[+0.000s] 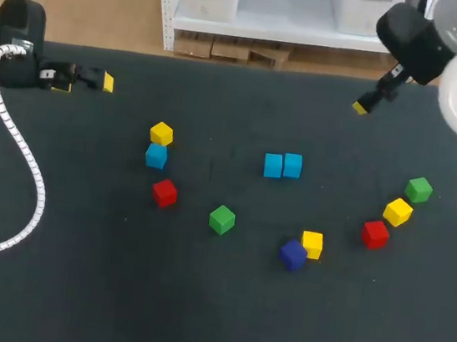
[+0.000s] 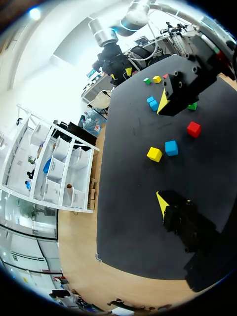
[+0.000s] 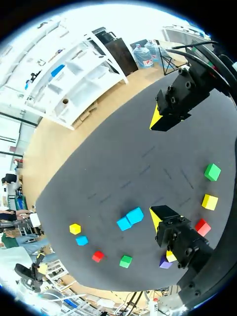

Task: Place the blue cubes, place green cubes on the blue cubes, place the yellow cubes on the green cubes, then place the red cubes on the yellow cubes, and place purple cube on the red cubes.

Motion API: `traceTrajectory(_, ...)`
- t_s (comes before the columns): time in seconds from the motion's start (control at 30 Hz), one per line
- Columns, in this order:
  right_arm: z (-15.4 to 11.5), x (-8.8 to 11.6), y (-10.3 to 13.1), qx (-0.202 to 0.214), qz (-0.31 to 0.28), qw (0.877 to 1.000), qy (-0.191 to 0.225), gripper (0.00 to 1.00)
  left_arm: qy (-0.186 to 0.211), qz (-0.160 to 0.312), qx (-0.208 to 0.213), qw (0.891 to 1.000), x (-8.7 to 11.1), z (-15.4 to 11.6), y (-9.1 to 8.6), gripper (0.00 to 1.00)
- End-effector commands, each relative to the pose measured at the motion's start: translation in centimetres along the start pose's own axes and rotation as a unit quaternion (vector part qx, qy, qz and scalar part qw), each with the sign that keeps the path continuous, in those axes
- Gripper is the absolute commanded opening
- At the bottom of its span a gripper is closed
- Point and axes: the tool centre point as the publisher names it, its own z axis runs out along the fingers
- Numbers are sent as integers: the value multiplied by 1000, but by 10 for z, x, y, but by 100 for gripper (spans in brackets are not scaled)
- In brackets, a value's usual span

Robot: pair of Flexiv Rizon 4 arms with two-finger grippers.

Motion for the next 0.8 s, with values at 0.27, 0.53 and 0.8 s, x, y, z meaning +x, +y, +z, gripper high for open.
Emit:
traceTrajectory(0.27,-3,11,10,17,13,999,-32,100,0,0,0,1000,0,0,0,100)
traceTrajectory(0.53,-3,11,10,17,13,999,-32,100,0,0,0,1000,0,0,0,100)
traceTrajectory(0.8,-3,11,10,17,13,999,-32,100,0,0,0,1000,0,0,0,100)
